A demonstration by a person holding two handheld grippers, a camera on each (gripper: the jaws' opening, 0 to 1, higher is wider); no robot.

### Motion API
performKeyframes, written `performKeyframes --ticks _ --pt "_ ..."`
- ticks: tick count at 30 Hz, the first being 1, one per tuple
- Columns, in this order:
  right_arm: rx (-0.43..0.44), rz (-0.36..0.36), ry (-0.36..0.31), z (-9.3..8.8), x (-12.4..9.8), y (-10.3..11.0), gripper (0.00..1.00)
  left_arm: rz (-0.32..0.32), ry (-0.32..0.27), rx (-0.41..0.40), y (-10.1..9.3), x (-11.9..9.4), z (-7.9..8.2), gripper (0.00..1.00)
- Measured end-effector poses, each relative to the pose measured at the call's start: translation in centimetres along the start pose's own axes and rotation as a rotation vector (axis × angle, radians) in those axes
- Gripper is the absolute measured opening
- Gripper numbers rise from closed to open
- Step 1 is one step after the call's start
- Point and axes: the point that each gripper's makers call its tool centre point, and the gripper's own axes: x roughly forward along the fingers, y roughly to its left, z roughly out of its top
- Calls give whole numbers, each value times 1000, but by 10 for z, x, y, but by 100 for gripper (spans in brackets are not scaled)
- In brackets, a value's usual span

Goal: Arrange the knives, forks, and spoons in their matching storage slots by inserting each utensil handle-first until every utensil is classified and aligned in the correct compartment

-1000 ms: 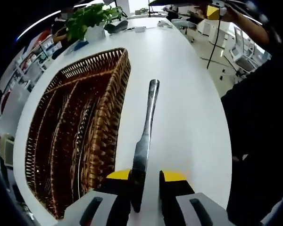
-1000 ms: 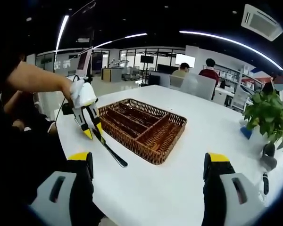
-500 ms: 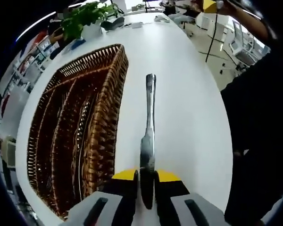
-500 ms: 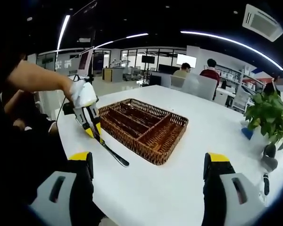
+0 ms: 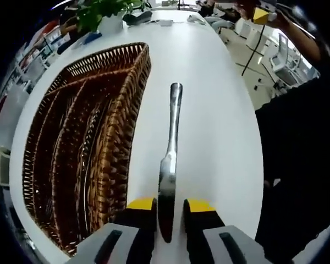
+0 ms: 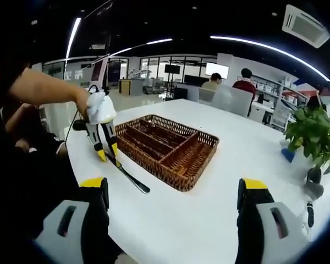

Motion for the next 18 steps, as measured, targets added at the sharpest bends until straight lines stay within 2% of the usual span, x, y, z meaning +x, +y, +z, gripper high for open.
performKeyframes --ticks 2,5,18 --pt "2 0 0 0 0 0 100 -14 -1 -19 -2 1 1 16" --pt "-1 5 1 1 2 3 100 -7 -4 -3 -3 1 1 11" --pt "-26 33 7 5 8 11 100 70 8 31 -4 1 1 9"
